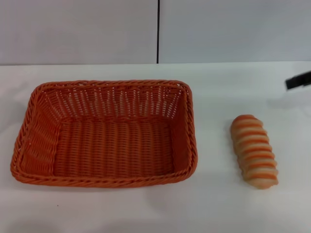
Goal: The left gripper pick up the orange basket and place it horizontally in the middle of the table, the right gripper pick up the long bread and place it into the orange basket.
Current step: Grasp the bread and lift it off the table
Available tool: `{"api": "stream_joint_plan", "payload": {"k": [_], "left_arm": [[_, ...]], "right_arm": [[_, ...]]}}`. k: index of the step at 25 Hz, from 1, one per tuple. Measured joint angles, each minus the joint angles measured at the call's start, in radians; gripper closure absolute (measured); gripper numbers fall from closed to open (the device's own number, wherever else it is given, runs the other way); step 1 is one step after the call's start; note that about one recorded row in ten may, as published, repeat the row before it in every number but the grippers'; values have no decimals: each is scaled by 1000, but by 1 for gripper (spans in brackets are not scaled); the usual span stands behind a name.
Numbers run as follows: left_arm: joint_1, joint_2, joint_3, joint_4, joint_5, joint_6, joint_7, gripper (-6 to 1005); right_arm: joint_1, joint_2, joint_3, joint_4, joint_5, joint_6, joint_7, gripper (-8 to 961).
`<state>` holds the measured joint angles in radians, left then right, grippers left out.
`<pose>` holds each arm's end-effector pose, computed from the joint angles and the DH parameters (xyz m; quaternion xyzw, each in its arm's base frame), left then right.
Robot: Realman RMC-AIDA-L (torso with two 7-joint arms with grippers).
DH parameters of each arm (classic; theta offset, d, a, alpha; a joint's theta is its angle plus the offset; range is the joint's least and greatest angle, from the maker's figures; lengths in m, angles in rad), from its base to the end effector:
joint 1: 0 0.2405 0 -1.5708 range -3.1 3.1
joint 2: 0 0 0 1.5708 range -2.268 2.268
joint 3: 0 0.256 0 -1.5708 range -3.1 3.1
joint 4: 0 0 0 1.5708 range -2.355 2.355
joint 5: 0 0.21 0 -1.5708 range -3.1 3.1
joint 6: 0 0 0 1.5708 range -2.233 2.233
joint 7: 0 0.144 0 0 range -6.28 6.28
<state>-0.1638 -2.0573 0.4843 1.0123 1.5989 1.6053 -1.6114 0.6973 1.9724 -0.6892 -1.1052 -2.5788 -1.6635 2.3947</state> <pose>-0.3264 0.2640 0.1436 -0.7961 -0.3005 -0.3716 0.3712 0.2454 0.3832 0.1049 -0.8474 0.4899 -0.0109 0.2044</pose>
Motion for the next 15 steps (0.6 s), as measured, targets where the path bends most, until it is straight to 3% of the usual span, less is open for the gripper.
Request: {"api": "stream_joint_plan", "payload": {"k": [5,11,15], "left_arm": [[1,1,-1,-50,0,13,49,258],[2,2,-1,-60,4,12,74,258],[2,2,-1,-60,4,12,83,259]], "right_arm": [[37,3,-105,90,-23,-12,24,373],[75,39,-190,113,-124,-8,33,373],[83,50,-226,114,-161,12,28,374]]}}
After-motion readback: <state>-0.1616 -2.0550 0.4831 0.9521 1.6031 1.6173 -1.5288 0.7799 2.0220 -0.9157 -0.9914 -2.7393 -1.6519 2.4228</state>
